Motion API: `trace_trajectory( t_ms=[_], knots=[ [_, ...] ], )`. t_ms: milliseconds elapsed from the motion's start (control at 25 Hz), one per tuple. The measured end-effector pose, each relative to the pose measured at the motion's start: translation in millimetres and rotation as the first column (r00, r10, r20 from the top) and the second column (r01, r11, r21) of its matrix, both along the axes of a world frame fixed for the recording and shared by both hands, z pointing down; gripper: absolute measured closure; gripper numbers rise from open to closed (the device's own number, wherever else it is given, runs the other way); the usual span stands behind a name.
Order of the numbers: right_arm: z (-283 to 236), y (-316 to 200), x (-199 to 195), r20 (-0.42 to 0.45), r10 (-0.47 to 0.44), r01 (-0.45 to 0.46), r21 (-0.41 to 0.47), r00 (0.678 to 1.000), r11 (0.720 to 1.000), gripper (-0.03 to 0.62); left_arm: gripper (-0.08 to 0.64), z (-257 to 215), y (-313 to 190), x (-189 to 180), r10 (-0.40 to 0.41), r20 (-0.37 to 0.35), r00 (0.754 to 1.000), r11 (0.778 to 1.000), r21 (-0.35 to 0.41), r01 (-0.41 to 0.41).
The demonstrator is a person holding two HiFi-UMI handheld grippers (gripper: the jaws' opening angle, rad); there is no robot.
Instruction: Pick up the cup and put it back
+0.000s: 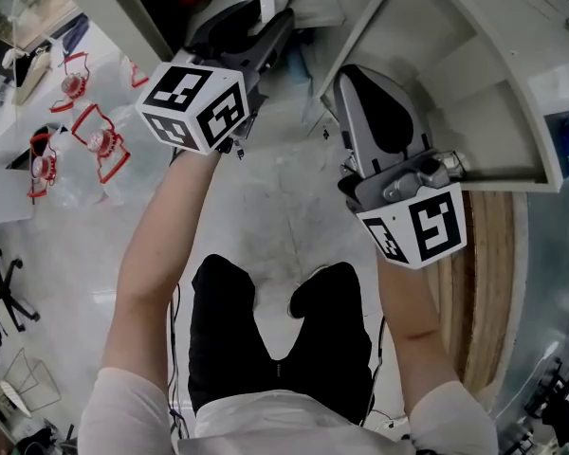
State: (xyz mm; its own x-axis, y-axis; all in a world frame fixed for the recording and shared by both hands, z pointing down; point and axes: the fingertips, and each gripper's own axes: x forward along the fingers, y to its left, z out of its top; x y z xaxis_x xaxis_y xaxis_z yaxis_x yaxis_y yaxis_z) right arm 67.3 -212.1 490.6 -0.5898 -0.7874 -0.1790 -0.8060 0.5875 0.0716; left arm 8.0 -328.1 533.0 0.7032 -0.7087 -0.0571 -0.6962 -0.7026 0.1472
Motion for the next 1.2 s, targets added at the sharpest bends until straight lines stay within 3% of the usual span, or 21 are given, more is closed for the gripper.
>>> trace_trajectory(
  t_ms=[360, 520, 760, 920, 1200],
  knots=[
    [9, 3, -2, 0.018, -0.002, 0.001, 0.014, 1.000, 1.000, 0.574, 0.454, 6, -7, 3, -0.004, 0.000, 1.000, 1.000, 0.003, 0.004],
    [9, 2, 1, 0.024, 0.005, -0.005, 0.007, 1.000, 1.000, 0.574, 0.485, 5, -10, 10, 0.045, -0.019, 0.999, 0.999, 0.003, -0.045],
    [11, -4, 3, 0.033, 0.006, -0.006, -0.001, 0.999, 1.000, 0.574, 0.502, -8, -6, 7, 0.092, -0.099, 0.991, 0.992, 0.093, -0.083],
    [13, -6, 3, 0.036, 0.007, -0.007, -0.011, 0.999, 1.000, 0.575, 0.508, -4, -1, 10, 0.123, -0.071, 0.990, 0.984, 0.135, -0.112],
    [7, -4, 4, 0.044, 0.007, -0.005, -0.029, 0.999, 1.000, 0.575, 0.509, -8, 11, 11, 0.166, -0.061, 0.984, 0.978, 0.139, -0.156]
  ],
)
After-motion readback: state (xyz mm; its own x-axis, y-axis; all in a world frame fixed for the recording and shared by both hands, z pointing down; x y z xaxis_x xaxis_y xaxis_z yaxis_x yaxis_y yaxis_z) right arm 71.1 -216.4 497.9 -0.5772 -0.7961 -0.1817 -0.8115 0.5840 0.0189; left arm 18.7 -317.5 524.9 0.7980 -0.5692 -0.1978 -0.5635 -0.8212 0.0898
